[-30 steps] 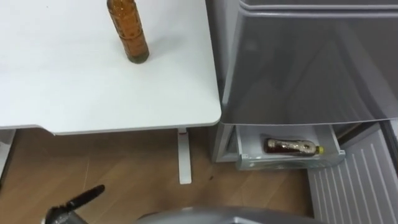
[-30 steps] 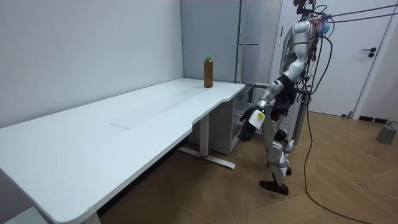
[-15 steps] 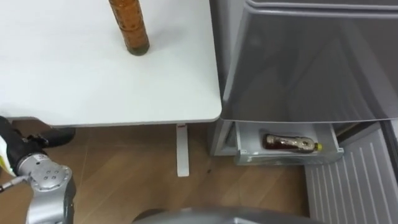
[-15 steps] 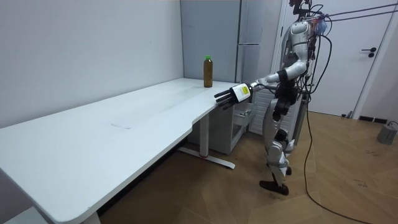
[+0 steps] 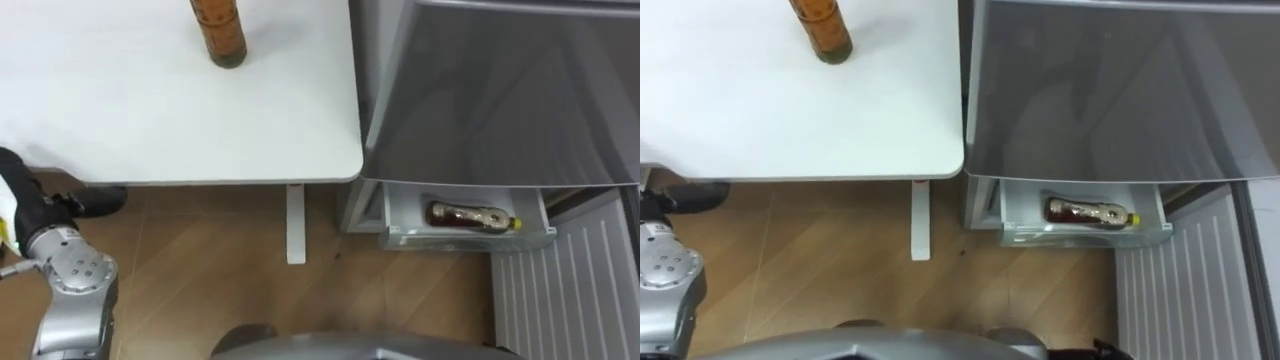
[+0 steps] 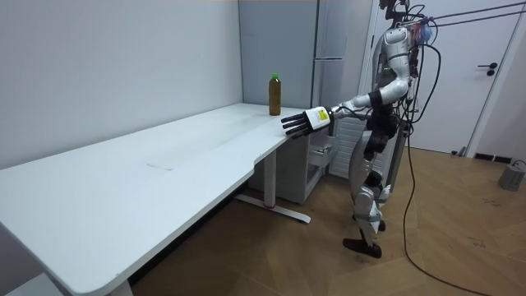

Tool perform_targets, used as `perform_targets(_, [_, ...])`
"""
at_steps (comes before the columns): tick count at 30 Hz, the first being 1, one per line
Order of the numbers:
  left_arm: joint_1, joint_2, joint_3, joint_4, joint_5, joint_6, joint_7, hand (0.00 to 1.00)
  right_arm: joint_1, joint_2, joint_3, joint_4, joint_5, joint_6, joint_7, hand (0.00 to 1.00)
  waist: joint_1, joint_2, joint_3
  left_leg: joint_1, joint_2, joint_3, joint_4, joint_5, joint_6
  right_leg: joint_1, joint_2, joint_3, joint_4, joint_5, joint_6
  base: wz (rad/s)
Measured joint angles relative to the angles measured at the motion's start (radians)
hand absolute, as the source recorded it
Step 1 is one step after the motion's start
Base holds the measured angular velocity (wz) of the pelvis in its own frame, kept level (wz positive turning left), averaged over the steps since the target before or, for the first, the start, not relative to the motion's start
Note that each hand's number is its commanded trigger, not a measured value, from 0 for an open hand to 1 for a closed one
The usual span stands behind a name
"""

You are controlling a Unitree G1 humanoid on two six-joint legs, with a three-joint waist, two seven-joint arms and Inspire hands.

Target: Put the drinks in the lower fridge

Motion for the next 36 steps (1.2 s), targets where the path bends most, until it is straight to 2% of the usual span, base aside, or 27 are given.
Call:
perform_targets(5, [0.000,0.000,-0.019,-0.015,0.036,0.000,0.000,0.00,-0.013,0.006,0.005,0.025,0.010,-0.015,0.000,0.00,-0.009,0.001,0.0003,-0.014,-0.002,-0.017,0.019,0.000,0.000,-0.001,0.000,0.002,0.000,0.000,0.000,0.12])
perform_targets(8, [0.000,0.003,-0.036,-0.020,0.069,0.000,-0.014,0.00,-0.015,0.012,0.009,0.052,0.047,-0.035,0.002,0.00,-0.013,0.006,0.0031,-0.011,-0.002,-0.018,0.025,0.000,0.000,0.002,0.000,0.008,-0.001,0.000,0.000,0.08])
perform_targets(14, [0.000,0.004,-0.039,-0.023,0.083,0.000,-0.048,0.00,-0.006,0.014,0.007,0.054,0.080,-0.035,0.005,0.00,-0.020,0.022,0.0073,-0.014,-0.002,-0.023,0.028,0.001,0.000,0.007,0.000,0.008,0.000,0.002,0.000,0.01])
perform_targets(18, [0.018,0.002,-0.045,-0.124,0.074,-0.004,-0.046,0.00,0.001,0.006,0.009,0.059,0.083,-0.030,0.015,0.00,-0.011,0.024,0.0017,-0.012,-0.007,-0.027,0.022,0.014,-0.001,0.007,-0.002,0.004,0.000,0.002,0.000,0.08])
perform_targets(19, [0.018,-0.003,-0.040,-0.196,0.040,-0.031,-0.039,0.00,0.000,0.004,0.011,0.059,0.085,-0.019,0.016,0.00,-0.010,0.021,-0.0085,-0.009,-0.011,-0.027,0.010,0.023,-0.001,0.006,-0.006,0.004,-0.001,0.002,0.000,-0.04])
perform_targets(20, [0.016,-0.002,-0.039,-0.273,0.024,-0.079,-0.038,0.00,-0.004,0.000,0.019,0.059,0.085,-0.008,0.021,0.00,-0.010,0.017,-0.0183,0.008,-0.015,-0.023,-0.012,0.033,0.000,0.009,-0.010,0.007,0.000,0.002,0.000,-0.09])
perform_targets(21, [0.015,-0.002,-0.039,-0.306,0.020,-0.107,-0.039,0.00,-0.004,-0.002,0.019,0.059,0.085,-0.004,0.027,0.00,-0.010,0.018,-0.0213,0.020,-0.017,-0.019,-0.025,0.038,0.000,0.015,-0.012,0.008,-0.001,0.002,0.000,-0.18])
perform_targets(22, [0.015,-0.003,-0.039,-0.344,0.022,-0.159,-0.042,0.00,-0.002,-0.011,0.018,0.058,0.083,0.006,0.038,0.00,-0.014,0.013,-0.0261,0.045,-0.020,-0.010,-0.052,0.045,0.002,0.030,-0.018,0.010,-0.003,0.001,0.002,-0.23])
perform_targets(23, [0.018,-0.005,-0.038,-0.351,0.028,-0.190,-0.048,0.00,0.005,-0.018,0.017,0.058,0.076,0.014,0.040,0.00,-0.015,0.023,-0.0349,0.074,-0.021,0.001,-0.070,0.047,0.003,0.046,-0.020,0.020,-0.005,-0.003,0.005,-0.26])
perform_targets(25, [0.030,-0.014,-0.026,-0.347,0.056,-0.199,-0.063,0.00,0.009,-0.027,0.015,0.056,0.071,0.026,0.036,0.00,-0.012,0.032,-0.0383,0.100,-0.020,0.013,-0.084,0.047,0.003,0.055,-0.021,0.032,-0.003,-0.012,0.005,-0.26])
perform_targets(27, [0.057,-0.021,-0.020,-0.344,0.055,-0.196,-0.081,0.00,0.019,-0.027,0.011,0.056,0.071,0.042,0.032,0.00,-0.002,0.030,-0.0395,0.111,-0.019,0.013,-0.095,0.048,0.001,0.053,-0.021,0.033,0.004,-0.018,0.002,-0.11])
perform_targets(29, [0.102,-0.054,-0.005,-0.338,0.053,-0.176,-0.109,0.00,0.031,-0.025,0.006,0.056,0.070,0.067,0.022,0.00,0.017,0.017,-0.0397,0.110,-0.019,0.004,-0.092,0.049,-0.001,0.052,-0.018,0.031,0.003,-0.019,0.000,0.08])
perform_targets(32, [0.113,-0.065,0.014,-0.332,0.049,-0.150,-0.130,0.00,0.032,-0.023,0.006,0.058,0.070,0.084,0.001,0.00,0.046,0.000,-0.0369,0.107,-0.020,-0.005,-0.088,0.049,-0.002,0.056,-0.016,0.025,0.000,-0.019,0.000,0.10])
perform_targets(36, [0.110,-0.066,0.053,-0.332,0.050,-0.148,-0.149,0.00,0.022,-0.017,0.007,0.040,0.053,0.093,-0.001,0.00,0.065,-0.013,-0.0345,0.105,-0.022,-0.015,-0.088,0.049,-0.002,0.065,-0.017,0.016,-0.012,-0.019,0.000,0.09])
